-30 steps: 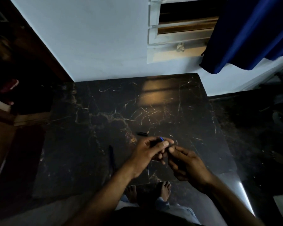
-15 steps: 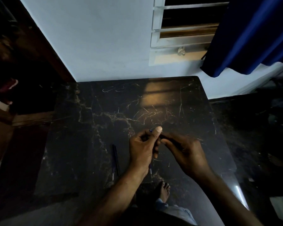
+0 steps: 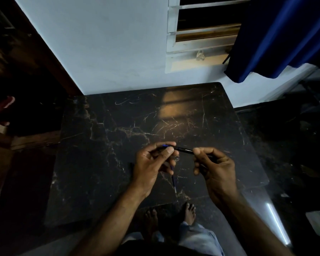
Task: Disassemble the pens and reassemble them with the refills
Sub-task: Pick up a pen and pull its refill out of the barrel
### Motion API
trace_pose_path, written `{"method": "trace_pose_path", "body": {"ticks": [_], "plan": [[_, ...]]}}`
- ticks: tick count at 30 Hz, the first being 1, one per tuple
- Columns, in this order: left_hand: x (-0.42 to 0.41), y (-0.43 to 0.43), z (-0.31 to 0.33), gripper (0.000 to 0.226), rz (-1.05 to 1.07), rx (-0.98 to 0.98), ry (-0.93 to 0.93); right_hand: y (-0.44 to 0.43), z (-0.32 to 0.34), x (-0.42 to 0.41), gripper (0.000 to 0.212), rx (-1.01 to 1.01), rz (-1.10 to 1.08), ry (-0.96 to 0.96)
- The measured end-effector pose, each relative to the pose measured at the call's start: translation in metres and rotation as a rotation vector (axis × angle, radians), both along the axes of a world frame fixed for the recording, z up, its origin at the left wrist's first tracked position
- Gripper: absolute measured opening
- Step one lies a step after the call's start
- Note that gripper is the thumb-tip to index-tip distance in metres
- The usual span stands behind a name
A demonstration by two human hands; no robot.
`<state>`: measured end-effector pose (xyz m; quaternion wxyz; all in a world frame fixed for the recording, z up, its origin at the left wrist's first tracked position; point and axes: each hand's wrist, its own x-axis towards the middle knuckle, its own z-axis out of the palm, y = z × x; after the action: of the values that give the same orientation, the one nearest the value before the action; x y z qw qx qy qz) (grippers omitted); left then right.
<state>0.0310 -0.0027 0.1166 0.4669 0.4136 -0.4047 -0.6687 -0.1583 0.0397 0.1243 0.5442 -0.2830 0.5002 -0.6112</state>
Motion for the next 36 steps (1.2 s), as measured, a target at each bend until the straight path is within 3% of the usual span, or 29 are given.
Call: {"method": "trace_pose_path", "body": {"ticks": [4,7,19,26,33,36], "plan": [[-0.001,0.008,0.000,0.016,0.126,0.056,-0.043,0.004,0.000,0.012,0.005,-0.116,-0.011,0.145],[0.005,0.010,-0.003,0.032,0.136,0.094,-0.122,0.010,0.003,0.020,0.005,-0.188,0.023,0.239],[0.046,0.004,0.007,0.065,-0.401,0.041,-0.361,0.031,0.002,0.021,0.011,-0.137,0.076,0.201],[0.056,0.008,0.003,0.016,-0.250,-0.140,-0.251,0.032,-0.005,0.035,0.014,-0.061,0.020,0.096],[0.048,0.016,0.010,0.058,-0.106,-0.175,-0.434,0.032,0.001,0.043,0.019,-0.060,0.008,-0.035],[0.044,0.015,0.015,0.045,-0.099,-0.141,-0.293,0.034,0.000,0.041,0.018,-0.067,-0.020,-0.065]]}}
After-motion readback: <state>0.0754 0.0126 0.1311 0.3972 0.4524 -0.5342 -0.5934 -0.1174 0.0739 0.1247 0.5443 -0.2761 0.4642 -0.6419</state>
